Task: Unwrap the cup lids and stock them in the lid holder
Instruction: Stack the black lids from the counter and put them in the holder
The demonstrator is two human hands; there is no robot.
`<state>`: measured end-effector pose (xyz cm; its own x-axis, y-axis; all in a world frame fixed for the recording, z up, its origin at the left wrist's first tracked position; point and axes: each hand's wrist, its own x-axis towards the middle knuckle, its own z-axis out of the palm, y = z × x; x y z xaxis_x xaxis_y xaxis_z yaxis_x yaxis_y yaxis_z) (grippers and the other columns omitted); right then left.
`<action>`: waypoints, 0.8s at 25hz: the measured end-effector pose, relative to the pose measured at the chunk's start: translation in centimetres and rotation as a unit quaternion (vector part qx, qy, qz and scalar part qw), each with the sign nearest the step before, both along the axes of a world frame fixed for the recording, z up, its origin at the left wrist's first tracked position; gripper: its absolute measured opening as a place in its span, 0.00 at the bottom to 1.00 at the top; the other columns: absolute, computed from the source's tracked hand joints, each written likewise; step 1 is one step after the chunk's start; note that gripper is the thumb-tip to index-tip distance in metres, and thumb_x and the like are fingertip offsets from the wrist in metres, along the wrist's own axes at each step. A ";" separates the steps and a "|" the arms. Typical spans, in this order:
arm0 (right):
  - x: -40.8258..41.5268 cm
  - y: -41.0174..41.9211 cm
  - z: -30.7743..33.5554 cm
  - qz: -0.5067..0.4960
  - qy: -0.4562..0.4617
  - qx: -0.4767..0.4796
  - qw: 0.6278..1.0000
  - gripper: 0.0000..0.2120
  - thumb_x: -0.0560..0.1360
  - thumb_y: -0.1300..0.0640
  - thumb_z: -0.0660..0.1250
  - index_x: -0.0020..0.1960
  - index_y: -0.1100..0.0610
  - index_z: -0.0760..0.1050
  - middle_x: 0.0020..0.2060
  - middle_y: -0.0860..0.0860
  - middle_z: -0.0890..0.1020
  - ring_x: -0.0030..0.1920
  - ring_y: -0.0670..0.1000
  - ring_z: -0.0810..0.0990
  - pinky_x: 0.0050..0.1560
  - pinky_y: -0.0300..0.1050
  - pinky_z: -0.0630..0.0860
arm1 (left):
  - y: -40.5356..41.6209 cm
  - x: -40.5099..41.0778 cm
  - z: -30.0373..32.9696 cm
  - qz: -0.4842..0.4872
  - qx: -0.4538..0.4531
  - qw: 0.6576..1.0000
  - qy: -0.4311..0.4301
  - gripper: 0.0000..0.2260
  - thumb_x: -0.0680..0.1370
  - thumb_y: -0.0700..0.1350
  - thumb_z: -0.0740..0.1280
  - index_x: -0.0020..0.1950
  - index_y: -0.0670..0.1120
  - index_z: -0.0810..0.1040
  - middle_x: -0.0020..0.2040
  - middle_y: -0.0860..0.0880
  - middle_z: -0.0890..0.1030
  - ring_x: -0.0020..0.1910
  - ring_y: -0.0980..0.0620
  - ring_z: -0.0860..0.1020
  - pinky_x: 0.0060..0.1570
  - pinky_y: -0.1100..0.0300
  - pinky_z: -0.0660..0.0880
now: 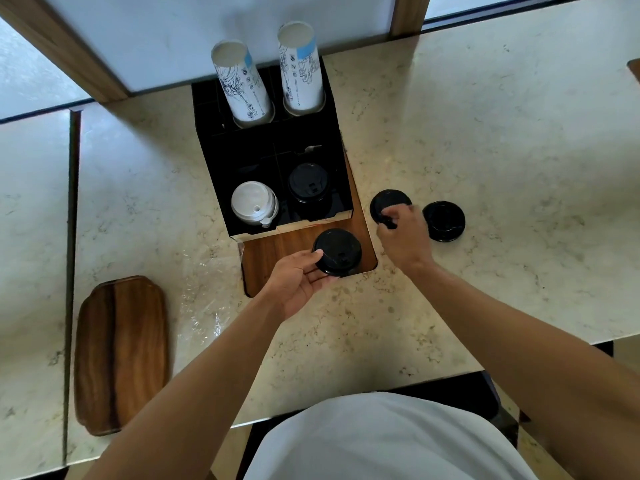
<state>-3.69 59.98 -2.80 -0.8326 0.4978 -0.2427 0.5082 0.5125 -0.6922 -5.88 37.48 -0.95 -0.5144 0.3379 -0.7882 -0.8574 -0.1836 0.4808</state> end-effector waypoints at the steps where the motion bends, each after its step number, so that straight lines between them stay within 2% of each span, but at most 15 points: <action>1: -0.5 0.7 -0.2 0.017 0.000 0.040 0.999 0.17 0.76 0.59 0.71 0.65 0.56 0.76 0.61 0.55 0.73 0.62 0.55 0.74 0.63 0.40 0.69 | 0.0 -0.2 -0.1 0.003 -0.003 1.000 -0.004 0.12 0.82 0.39 0.66 0.64 0.36 0.78 0.58 0.34 0.84 0.60 0.38 0.82 0.50 0.51 0.84; 4: -2.2 2.0 -0.9 0.084 -0.046 0.123 0.988 0.28 0.74 0.57 0.73 0.72 0.57 0.69 0.68 0.60 0.68 0.68 0.61 0.67 0.71 0.52 0.68 | -0.1 -0.7 -0.5 0.022 -0.005 0.999 -0.024 0.10 0.81 0.38 0.67 0.61 0.38 0.79 0.58 0.34 0.84 0.61 0.37 0.82 0.53 0.48 0.83; 7: -3.1 2.2 -1.3 0.106 -0.082 0.123 0.983 0.36 0.74 0.55 0.73 0.77 0.57 0.61 0.74 0.61 0.62 0.73 0.63 0.62 0.73 0.57 0.67 | -0.1 -1.3 -0.8 0.041 0.000 0.999 -0.035 0.09 0.80 0.37 0.66 0.59 0.39 0.79 0.60 0.34 0.83 0.60 0.37 0.82 0.51 0.48 0.83; 12: -3.3 1.9 -1.8 0.110 -0.098 0.185 0.972 0.31 0.76 0.56 0.69 0.76 0.59 0.63 0.74 0.64 0.62 0.72 0.66 0.62 0.74 0.57 0.62 | 0.0 -1.7 -1.1 0.046 -0.004 0.998 -0.039 0.11 0.80 0.37 0.66 0.62 0.38 0.78 0.60 0.34 0.83 0.63 0.36 0.80 0.49 0.49 0.83; 15: -3.2 2.0 -1.6 0.111 -0.096 0.170 0.975 0.29 0.76 0.57 0.70 0.75 0.58 0.66 0.73 0.63 0.63 0.71 0.65 0.63 0.73 0.56 0.64 | 0.1 -1.5 -1.2 0.045 -0.007 0.998 -0.041 0.11 0.80 0.37 0.66 0.62 0.38 0.78 0.61 0.34 0.83 0.62 0.36 0.81 0.50 0.48 0.83; 20: -2.1 1.5 0.5 0.069 0.027 0.087 0.993 0.34 0.72 0.56 0.75 0.75 0.56 0.65 0.70 0.60 0.66 0.70 0.60 0.66 0.69 0.51 0.70 | -0.3 -1.2 -0.6 0.034 -0.011 0.999 -0.031 0.13 0.80 0.38 0.67 0.64 0.37 0.78 0.60 0.34 0.83 0.57 0.38 0.84 0.47 0.50 0.84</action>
